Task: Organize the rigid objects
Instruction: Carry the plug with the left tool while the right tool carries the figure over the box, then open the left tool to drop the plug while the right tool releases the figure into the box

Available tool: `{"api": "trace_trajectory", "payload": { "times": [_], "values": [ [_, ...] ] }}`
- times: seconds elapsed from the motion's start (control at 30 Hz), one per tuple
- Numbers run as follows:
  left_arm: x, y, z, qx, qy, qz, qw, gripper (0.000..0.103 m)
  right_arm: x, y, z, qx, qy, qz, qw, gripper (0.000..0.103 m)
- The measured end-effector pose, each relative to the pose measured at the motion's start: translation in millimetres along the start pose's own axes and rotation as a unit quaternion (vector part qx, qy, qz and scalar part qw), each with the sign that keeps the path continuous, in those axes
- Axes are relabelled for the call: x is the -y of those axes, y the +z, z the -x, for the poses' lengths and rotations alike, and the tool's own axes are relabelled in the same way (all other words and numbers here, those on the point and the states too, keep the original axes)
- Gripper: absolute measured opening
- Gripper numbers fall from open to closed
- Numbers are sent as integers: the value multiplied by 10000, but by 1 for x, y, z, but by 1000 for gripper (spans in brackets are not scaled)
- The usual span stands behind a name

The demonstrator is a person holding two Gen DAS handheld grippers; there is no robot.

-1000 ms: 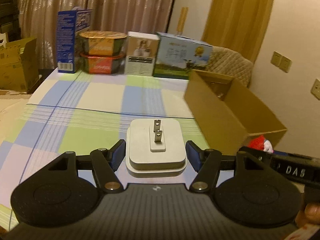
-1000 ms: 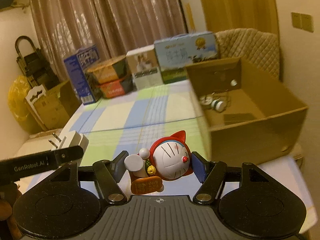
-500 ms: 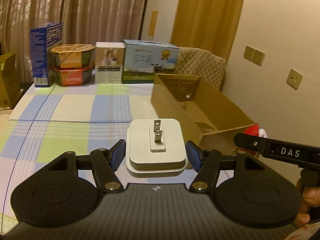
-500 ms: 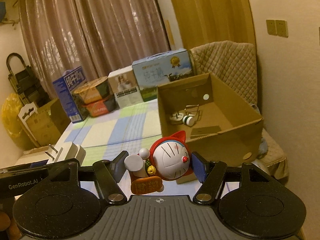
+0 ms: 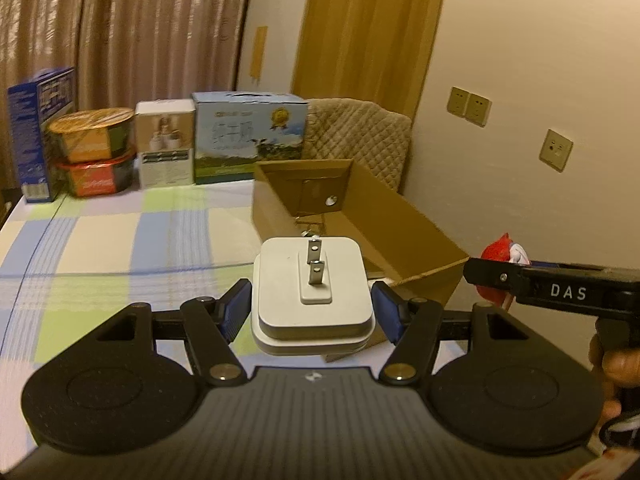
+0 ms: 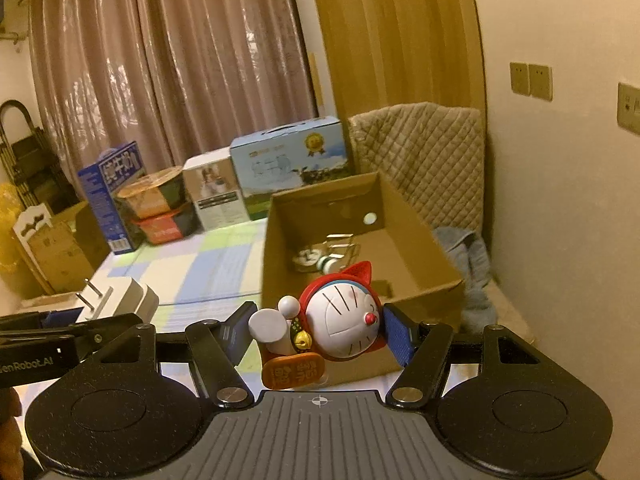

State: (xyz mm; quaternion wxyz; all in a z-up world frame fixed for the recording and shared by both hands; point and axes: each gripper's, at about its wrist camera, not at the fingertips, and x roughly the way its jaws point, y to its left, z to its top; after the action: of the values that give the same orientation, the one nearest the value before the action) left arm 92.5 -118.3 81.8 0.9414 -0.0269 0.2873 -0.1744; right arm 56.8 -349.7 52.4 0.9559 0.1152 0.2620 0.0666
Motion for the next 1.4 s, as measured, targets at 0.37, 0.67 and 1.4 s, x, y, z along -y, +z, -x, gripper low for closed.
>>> {"api": "trace_trajectory", "payload": {
  "times": [0.37, 0.67, 1.4],
  "values": [
    [20, 49, -75, -241, -386, -366, 9983, 61, 44, 42, -52, -200, -126, 383, 9990, 64],
    [20, 80, -168, -668, -342, -482, 9960, 61, 66, 54, -122, -655, -246, 605, 9957, 64],
    [6, 91, -236, -605, 92, -796, 9949, 73, 84, 62, -175, -865, -239, 447, 9950, 64]
  ]
}}
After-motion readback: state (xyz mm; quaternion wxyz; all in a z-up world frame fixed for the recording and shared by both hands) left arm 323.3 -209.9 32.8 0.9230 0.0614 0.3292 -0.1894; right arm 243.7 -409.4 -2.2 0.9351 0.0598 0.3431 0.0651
